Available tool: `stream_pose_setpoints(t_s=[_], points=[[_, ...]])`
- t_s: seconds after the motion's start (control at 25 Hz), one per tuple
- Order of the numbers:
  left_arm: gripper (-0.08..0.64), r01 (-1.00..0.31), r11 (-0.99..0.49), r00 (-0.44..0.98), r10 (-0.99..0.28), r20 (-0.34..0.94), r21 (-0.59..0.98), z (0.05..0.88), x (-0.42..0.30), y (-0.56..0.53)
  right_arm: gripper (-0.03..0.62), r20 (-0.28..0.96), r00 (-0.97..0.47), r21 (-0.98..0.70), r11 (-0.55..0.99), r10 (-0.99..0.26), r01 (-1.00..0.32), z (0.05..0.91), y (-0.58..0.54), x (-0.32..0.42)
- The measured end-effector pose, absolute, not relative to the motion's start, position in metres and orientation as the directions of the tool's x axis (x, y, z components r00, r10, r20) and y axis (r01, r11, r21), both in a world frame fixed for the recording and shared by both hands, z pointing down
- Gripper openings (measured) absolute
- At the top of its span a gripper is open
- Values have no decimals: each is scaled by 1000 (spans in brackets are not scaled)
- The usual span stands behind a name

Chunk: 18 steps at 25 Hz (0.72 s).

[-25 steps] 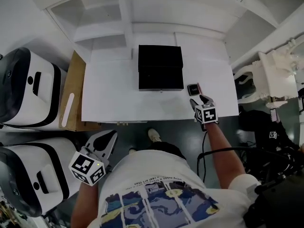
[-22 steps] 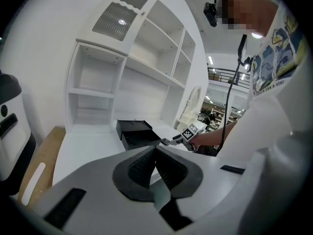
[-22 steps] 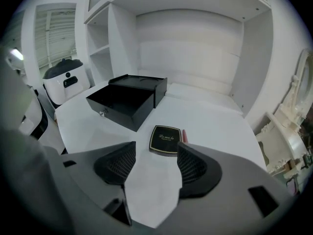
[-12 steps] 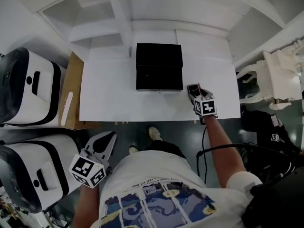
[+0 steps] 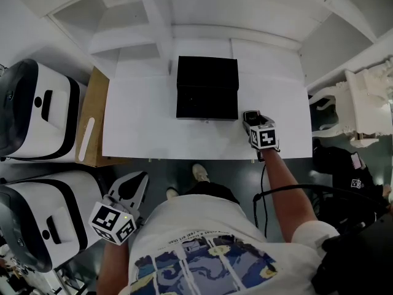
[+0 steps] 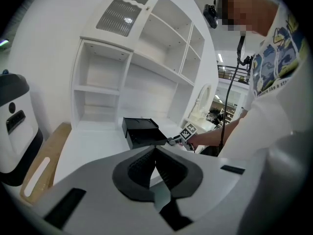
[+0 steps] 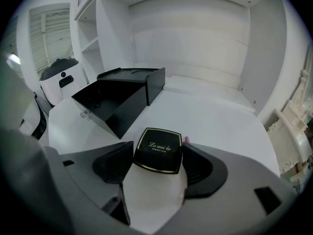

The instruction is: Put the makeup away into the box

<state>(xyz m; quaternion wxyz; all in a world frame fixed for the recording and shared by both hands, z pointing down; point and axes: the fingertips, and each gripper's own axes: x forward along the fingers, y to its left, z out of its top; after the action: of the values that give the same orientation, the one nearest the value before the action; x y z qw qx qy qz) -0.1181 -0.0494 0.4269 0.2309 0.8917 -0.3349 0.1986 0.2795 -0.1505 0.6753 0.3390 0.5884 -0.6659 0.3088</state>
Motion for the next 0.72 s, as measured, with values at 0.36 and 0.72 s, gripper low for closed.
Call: stream_pose_setpoints(t_s=[0.36,0.72], points=[[14,-689,-671,697,-507,507,276,427,-115,-54,327,814,-80,-23,105,-575,-994,678,-153,278],[14,-686,-675,697,-502,512,272,427,-116,-53,327,822,-41,-15,51,-568,-999,677,-155,283]])
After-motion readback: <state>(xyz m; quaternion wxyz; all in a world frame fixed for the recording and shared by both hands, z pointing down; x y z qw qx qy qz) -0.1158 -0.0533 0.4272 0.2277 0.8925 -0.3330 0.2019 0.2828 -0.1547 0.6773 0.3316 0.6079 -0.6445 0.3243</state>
